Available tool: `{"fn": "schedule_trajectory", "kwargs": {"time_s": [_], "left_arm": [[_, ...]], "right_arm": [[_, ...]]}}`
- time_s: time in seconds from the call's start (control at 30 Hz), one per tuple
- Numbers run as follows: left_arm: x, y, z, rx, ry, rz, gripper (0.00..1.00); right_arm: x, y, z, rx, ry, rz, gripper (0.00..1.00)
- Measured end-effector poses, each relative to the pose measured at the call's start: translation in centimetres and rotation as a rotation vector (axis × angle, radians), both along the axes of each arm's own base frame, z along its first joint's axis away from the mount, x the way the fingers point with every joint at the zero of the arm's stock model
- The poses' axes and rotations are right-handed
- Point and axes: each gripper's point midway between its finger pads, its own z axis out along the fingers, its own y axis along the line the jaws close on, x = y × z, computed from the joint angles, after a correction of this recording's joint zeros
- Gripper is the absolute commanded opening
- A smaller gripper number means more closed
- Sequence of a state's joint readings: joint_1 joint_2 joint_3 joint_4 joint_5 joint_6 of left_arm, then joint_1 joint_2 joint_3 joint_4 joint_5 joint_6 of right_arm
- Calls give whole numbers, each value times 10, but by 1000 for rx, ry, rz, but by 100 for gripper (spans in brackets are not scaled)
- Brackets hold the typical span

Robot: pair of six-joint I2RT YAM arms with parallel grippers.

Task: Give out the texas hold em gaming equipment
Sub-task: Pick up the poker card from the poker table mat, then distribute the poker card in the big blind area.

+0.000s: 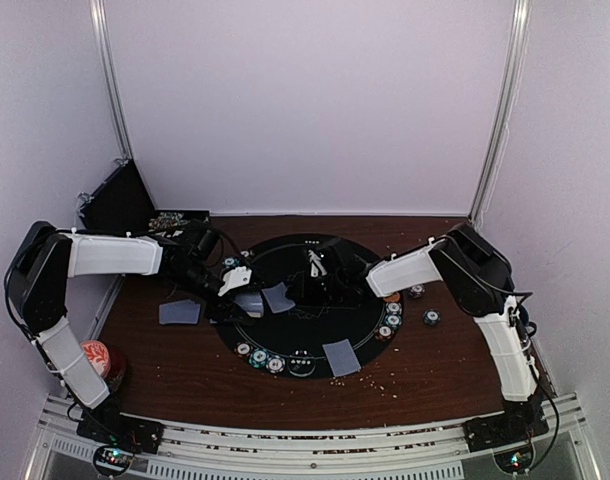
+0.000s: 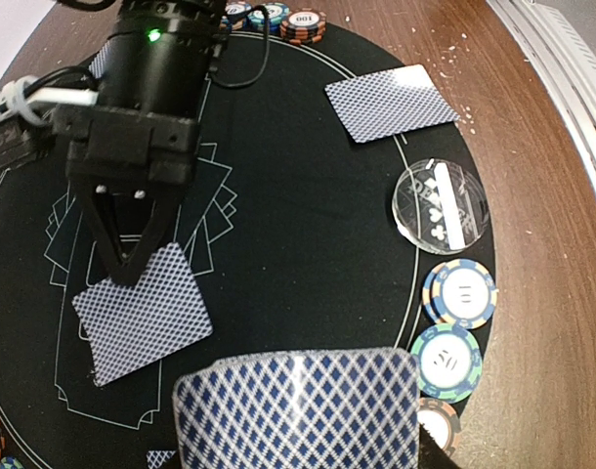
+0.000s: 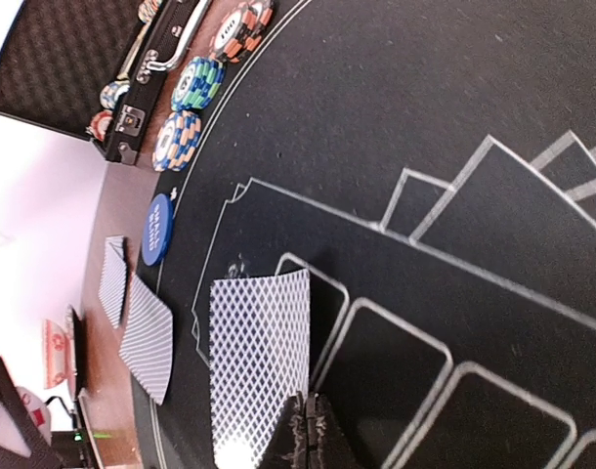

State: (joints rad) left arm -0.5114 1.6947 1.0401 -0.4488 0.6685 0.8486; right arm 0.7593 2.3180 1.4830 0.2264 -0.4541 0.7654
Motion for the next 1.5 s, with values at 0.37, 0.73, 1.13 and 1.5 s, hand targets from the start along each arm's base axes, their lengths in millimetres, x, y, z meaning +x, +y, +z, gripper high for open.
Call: {"fn": "schedule_trajectory", "kwargs": {"time_s": [0.37,0.73,1.13,1.5], "left_arm": [[0,0,0,0,0,0,41],[0,0,0,0,0,0,41],[0,0,0,-1,1,-1,41],[0,0,-6,7,15,0,41]], "right_arm": [[-12,-52,24,49,22,-68,0],[14,-99,94,-99,-120,-83,0],[41,-173,133,-435,-251,-4,0],[51,-231,74,-612,-149,162,0]]}}
